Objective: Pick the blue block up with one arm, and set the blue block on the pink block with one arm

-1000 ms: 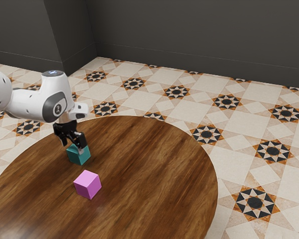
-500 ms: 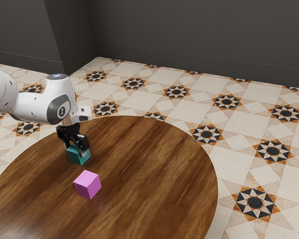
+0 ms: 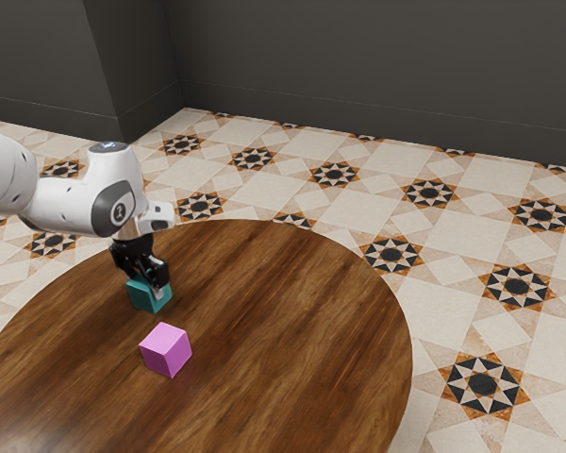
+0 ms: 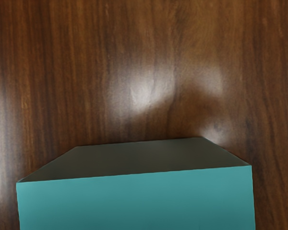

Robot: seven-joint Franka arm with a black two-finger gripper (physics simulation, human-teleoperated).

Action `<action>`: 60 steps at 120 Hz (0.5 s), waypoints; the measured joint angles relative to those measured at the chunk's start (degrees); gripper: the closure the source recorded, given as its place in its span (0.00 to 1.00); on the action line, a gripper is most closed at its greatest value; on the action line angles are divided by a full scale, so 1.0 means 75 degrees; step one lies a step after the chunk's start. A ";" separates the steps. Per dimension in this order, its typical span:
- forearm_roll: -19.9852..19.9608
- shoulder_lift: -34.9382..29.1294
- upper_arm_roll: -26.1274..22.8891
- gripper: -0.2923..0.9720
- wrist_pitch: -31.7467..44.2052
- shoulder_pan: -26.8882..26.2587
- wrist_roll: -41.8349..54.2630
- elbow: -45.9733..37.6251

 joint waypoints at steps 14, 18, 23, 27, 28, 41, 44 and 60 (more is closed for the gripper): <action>-0.0117 -0.0044 0.0000 0.48 0.0003 -0.0035 -0.0027 -0.0003; -0.0133 -0.0103 0.0000 0.49 0.0001 -0.0036 -0.0041 -0.0013; -0.0144 -0.0253 0.0000 0.50 -0.0010 -0.0040 -0.0060 -0.0054; -0.0147 -0.0354 -0.0002 0.51 -0.0020 -0.0041 -0.0078 -0.0080; -0.0147 -0.0379 -0.0008 0.51 -0.0023 -0.0040 -0.0082 -0.0087; -0.0156 -0.0889 -0.0190 0.51 -0.0109 -0.0031 -0.0154 -0.0327; -0.0159 -0.1008 -0.0217 0.51 -0.0139 -0.0031 -0.0171 -0.0398; -0.0211 -0.1819 -0.0525 0.51 -0.0252 0.0036 -0.0253 -0.1051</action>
